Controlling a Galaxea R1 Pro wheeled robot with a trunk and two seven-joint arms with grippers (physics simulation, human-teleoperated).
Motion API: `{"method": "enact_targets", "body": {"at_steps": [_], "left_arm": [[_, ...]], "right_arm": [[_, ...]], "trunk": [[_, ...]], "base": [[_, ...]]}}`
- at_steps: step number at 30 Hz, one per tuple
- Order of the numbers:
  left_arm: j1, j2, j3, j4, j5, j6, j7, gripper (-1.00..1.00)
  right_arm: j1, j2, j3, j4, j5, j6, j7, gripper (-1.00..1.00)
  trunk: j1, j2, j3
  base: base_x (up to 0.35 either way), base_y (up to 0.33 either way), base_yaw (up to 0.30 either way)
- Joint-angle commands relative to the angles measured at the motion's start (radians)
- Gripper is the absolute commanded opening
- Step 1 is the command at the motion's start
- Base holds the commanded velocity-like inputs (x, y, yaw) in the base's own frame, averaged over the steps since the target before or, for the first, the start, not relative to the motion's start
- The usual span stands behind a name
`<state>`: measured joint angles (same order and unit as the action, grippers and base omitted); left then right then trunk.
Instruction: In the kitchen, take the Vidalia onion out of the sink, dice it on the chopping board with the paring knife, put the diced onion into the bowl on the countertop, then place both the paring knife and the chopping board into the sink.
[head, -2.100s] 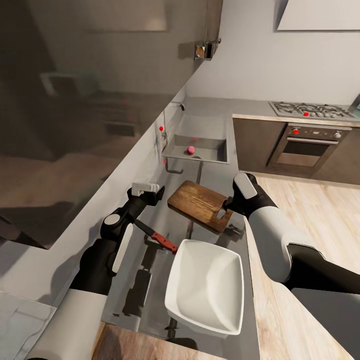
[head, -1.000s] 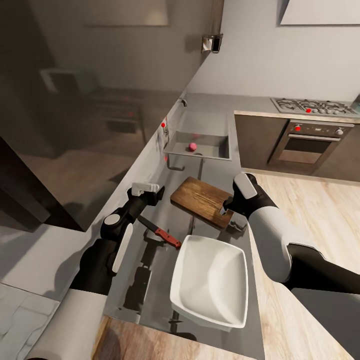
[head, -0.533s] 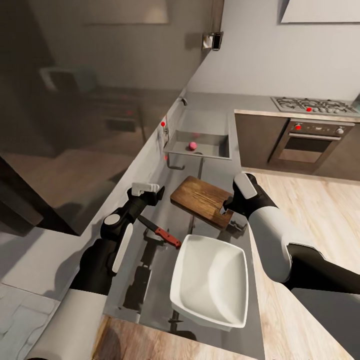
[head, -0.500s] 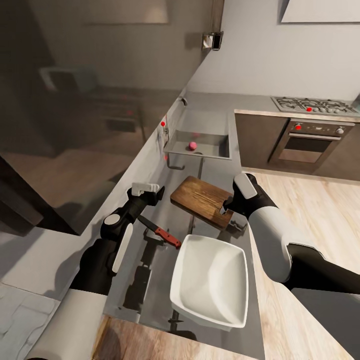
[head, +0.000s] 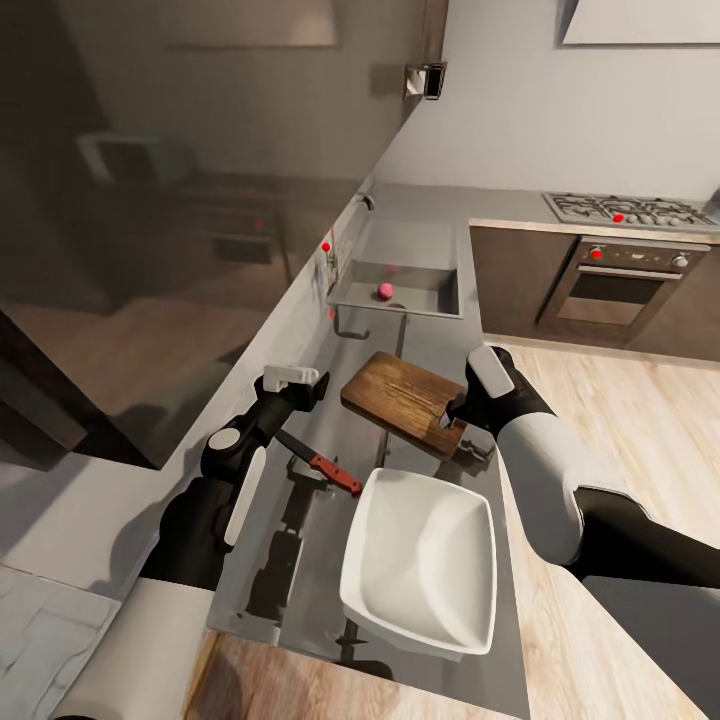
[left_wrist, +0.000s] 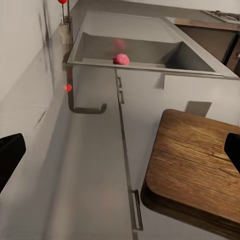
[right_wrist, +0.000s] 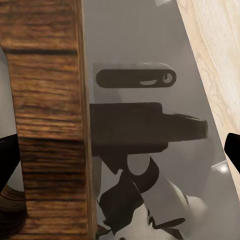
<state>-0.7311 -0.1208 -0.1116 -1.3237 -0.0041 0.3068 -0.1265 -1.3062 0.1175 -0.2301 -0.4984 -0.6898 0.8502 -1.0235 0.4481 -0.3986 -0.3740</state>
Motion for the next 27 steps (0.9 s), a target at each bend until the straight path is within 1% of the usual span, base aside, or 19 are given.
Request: {"method": "enact_targets", "body": {"at_steps": [1, 6, 7, 27], "left_arm": [[-0.001, 0.0, 0.001, -0.001, 0.0, 0.006, -0.004, 1.0], [-0.001, 0.0, 0.001, -0.001, 0.0, 0.006, -0.004, 1.0], [-0.001, 0.0, 0.001, -0.001, 0.0, 0.006, -0.004, 1.0], [-0.001, 0.0, 0.001, -0.002, 0.0, 0.006, -0.004, 1.0]], "right_arm": [[-0.001, 0.001, -0.003, -0.002, -0.007, 0.004, -0.008, 1.0], [-0.001, 0.001, -0.003, -0.002, -0.007, 0.004, -0.009, 1.0], [-0.001, 0.001, -0.003, -0.002, -0.007, 0.004, -0.009, -1.0], [-0.001, 0.001, -0.003, -0.002, -0.007, 0.004, -0.009, -1.0]], "trunk": [[0.002, -0.001, -0.002], [0.002, -0.001, -0.002], [0.002, -0.001, -0.002], [0.002, -0.001, -0.002]], "base": [[0.0, 0.0, 0.0], [0.0, 0.0, 0.0], [0.0, 0.0, 0.0], [0.0, 0.0, 0.0]]}}
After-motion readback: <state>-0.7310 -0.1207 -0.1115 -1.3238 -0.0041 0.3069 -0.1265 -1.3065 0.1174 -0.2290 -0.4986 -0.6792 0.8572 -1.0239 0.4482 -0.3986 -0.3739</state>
